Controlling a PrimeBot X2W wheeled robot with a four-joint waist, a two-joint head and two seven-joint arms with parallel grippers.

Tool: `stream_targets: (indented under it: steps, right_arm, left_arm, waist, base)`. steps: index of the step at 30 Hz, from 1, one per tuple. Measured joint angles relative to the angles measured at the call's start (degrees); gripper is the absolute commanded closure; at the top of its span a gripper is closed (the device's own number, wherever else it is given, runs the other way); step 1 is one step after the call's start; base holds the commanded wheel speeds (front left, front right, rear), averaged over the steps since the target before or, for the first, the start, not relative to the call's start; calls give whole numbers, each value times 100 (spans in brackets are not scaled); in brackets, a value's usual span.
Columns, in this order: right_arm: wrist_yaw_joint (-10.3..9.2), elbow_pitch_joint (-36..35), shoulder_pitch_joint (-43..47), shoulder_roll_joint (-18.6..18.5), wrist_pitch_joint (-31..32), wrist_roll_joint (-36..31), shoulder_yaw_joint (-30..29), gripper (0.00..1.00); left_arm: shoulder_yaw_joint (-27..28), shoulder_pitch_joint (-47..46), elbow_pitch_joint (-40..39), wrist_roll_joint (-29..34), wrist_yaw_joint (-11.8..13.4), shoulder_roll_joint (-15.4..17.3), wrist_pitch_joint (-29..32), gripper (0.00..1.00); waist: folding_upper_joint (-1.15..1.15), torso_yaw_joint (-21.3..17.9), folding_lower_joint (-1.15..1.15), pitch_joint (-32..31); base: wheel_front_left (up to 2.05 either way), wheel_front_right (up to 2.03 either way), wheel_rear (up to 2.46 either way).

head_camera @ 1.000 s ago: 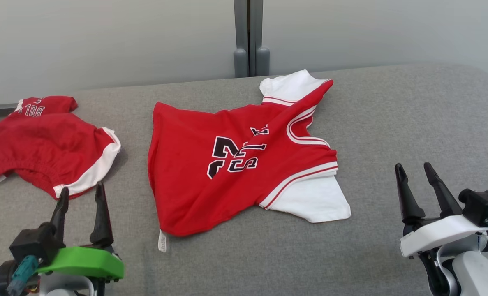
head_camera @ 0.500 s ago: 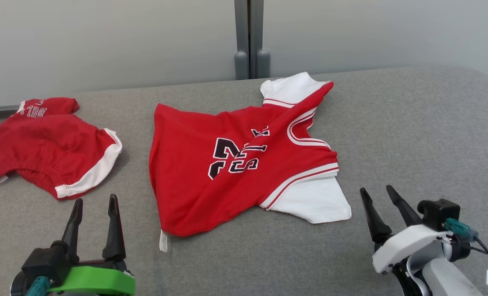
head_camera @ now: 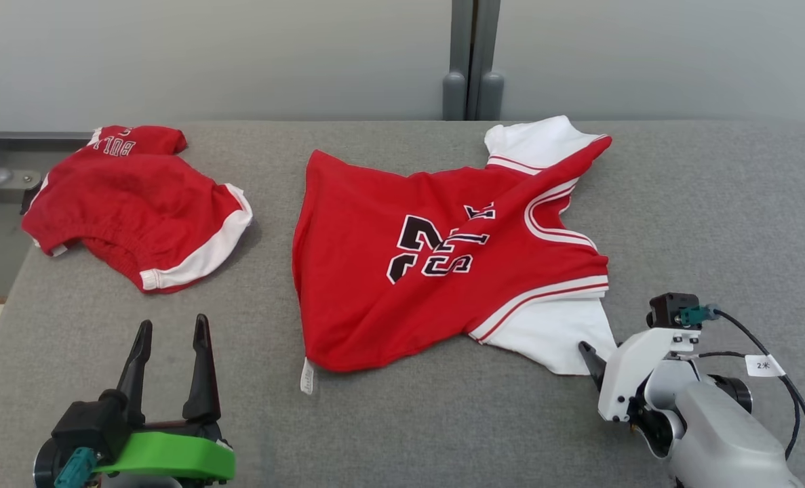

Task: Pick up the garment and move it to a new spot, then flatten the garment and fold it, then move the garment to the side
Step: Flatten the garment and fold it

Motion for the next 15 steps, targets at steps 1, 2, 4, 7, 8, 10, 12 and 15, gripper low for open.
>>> stream_targets:
  steps: [1,2,4,7,8,10,12,15]
  right_arm:
    - [-2,124,-65,36,34,-9,-22,36]
    - [-2,225,-108,47,35,-18,-57,57]
    - [-2,353,-168,55,-66,-44,-112,100]
    - [-1,441,-208,88,-248,-48,-166,100]
    - [1,444,-214,82,-320,-46,-182,100]
    - [4,404,-257,37,-453,-38,-208,100]
    - [4,271,-283,-51,-521,35,-232,100]
    - [4,105,-250,-326,-534,99,-274,100]
  left_arm:
    - [38,-1,7,11,-14,-21,0,0]
    - [74,-1,18,36,-23,-41,0,0]
    - [111,-1,37,55,-60,-73,0,0]
    - [193,-1,56,96,-91,-111,0,0]
    - [223,0,59,99,-98,-121,0,0]
    - [248,2,74,120,-115,-138,1,0]
    - [281,7,80,140,-125,-156,0,0]
    - [305,18,123,149,-165,-180,0,0]
  waist:
    - [0,37,0,3]
    - [0,68,0,5]
    - [0,102,0,11]
    - [0,84,0,10]
    - [0,65,0,7]
    - [0,16,0,0]
    - [0,-51,0,-12]
    - [0,-191,0,-40]
  base:
    - [0,0,0]
    - [0,0,0]
    - [0,0,0]
    - [0,0,0]
    - [0,0,0]
    - [0,0,0]
    - [0,0,0]
    - [0,0,0]
